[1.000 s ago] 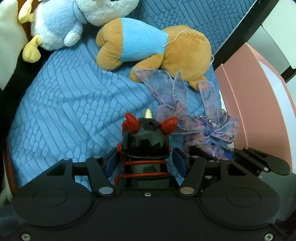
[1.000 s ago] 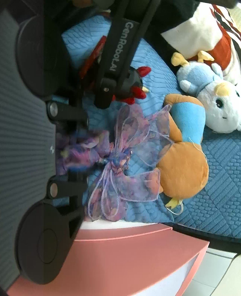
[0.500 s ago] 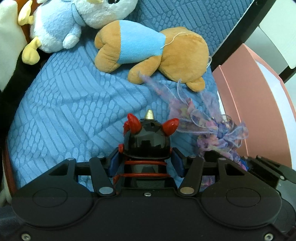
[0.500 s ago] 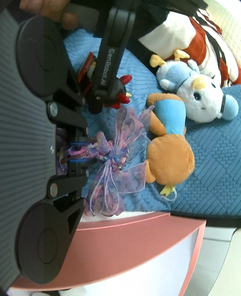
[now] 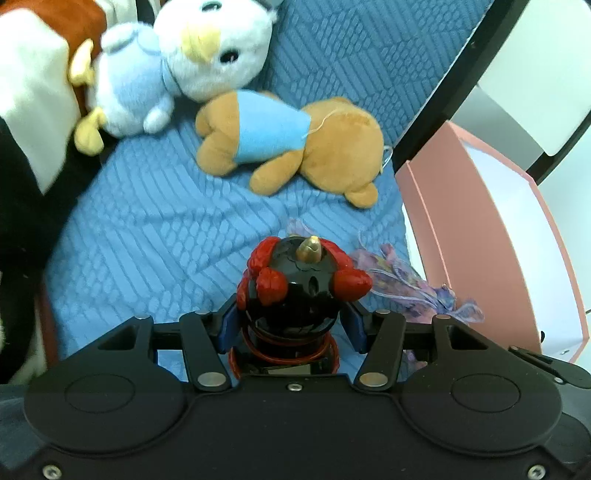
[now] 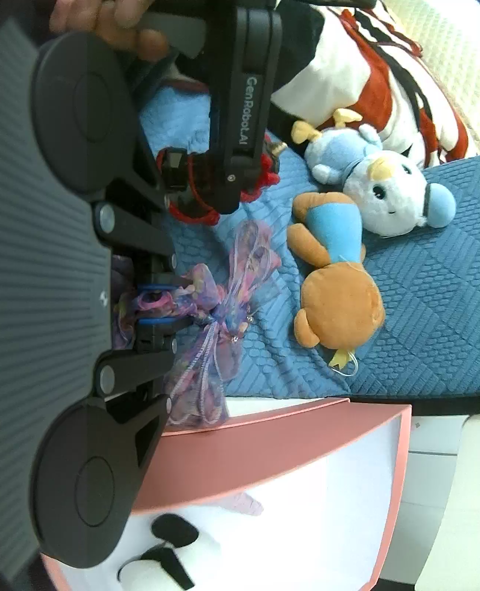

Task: Organize objects
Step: 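Move both held items over the open pink box with both grippers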

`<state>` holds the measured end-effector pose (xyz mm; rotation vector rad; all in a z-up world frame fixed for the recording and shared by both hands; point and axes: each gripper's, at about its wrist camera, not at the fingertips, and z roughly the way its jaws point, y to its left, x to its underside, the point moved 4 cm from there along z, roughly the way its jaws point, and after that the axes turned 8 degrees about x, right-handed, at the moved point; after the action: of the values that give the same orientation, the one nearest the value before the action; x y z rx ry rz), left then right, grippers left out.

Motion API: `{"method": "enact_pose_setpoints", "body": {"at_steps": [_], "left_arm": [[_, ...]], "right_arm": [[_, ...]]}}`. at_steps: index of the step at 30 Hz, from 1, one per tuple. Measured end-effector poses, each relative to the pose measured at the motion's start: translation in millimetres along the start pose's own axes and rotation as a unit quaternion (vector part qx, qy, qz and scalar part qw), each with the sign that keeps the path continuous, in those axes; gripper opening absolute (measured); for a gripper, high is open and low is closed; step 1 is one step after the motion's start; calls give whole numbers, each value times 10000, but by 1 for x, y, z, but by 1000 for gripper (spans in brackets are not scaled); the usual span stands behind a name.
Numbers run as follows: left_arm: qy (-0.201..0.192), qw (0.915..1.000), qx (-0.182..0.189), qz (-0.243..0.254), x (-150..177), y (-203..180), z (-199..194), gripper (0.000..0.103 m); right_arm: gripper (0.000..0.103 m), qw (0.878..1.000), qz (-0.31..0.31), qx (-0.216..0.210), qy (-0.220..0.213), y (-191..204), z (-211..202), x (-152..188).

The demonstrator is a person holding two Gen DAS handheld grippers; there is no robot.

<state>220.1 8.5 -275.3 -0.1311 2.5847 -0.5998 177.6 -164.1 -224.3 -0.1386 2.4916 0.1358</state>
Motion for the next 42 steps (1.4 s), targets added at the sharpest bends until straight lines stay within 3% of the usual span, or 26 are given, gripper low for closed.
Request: {"method": "enact_pose_setpoints", "body": {"at_steps": [13, 28, 42], "left_arm": [[-118, 9997, 190, 26, 7, -55, -54, 54], [-532, 9973, 419, 276, -36, -149, -112, 54], [-866, 9918, 635, 686, -67, -248, -109, 54]], "right_arm": [[17, 9995, 297, 24, -114, -16, -76, -16], [18, 9970, 395, -105, -662, -58, -155, -70], [18, 9916, 625, 60, -1130, -130, -189, -99]]}}
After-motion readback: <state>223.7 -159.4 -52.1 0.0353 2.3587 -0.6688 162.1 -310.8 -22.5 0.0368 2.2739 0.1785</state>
